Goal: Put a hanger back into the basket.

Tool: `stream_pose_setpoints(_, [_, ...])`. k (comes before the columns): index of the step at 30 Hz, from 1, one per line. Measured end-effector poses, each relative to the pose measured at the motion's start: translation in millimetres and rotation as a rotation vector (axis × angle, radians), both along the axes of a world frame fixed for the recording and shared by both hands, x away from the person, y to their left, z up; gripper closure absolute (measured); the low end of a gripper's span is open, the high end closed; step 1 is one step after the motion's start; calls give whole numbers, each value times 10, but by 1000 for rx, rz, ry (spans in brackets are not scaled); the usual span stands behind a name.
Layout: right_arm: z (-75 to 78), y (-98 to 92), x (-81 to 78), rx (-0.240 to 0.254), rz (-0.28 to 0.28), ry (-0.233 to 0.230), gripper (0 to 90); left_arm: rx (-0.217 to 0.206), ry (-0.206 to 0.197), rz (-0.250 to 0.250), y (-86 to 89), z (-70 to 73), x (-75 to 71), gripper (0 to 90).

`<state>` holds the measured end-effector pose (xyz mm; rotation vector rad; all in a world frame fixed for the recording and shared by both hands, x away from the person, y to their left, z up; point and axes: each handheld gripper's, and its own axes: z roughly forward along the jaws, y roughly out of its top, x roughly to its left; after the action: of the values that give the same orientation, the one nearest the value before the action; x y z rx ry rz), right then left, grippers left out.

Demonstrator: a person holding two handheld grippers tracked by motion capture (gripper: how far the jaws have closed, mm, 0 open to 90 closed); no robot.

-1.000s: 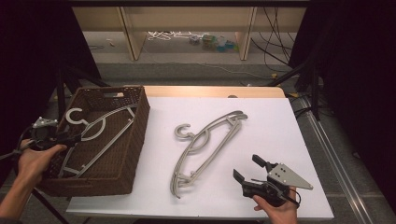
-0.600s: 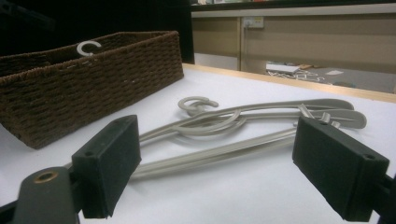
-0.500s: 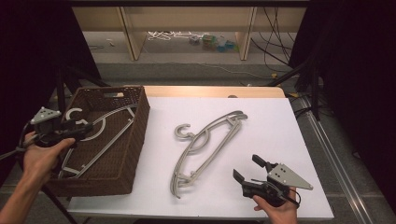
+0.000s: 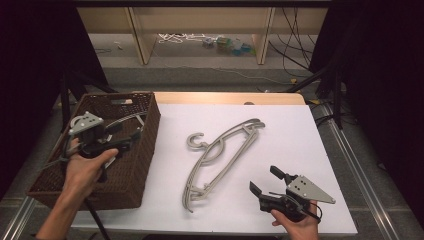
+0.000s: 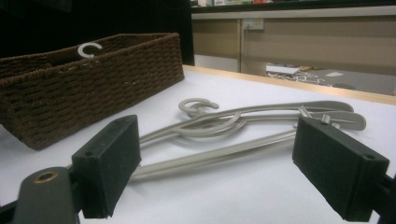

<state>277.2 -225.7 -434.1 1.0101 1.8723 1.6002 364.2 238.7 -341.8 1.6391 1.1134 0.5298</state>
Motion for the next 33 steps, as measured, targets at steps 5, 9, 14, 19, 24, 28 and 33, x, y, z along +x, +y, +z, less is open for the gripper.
stream_pose_setpoints(5, [5, -4, -5, 1, -2, 1, 161, 6, 2, -44, -292, -72, 38, 218])
stream_pose_setpoints(9, [15, -17, -16, -18, -11, 15, 161, 46, -57, -114, -445, -131, 63, 182])
stream_pose_setpoints(14, [18, -21, -22, -19, 1, 21, 161, 48, -99, -159, -624, -209, 25, 158])
stream_pose_setpoints(19, [14, -13, -16, -3, -4, -1, 161, 17, -98, -156, -759, -292, -46, 161])
stream_pose_setpoints(24, [14, -15, -14, -2, -5, -4, 161, 33, -103, -180, -863, -402, -87, 158])
stream_pose_setpoints(28, [16, -22, -12, 8, 6, -8, 160, 63, -111, -202, -944, -477, -105, 158])
stream_pose_setpoints(33, [14, -24, 5, 17, -1, -22, 160, 64, -96, -205, -1012, -574, -126, 158])
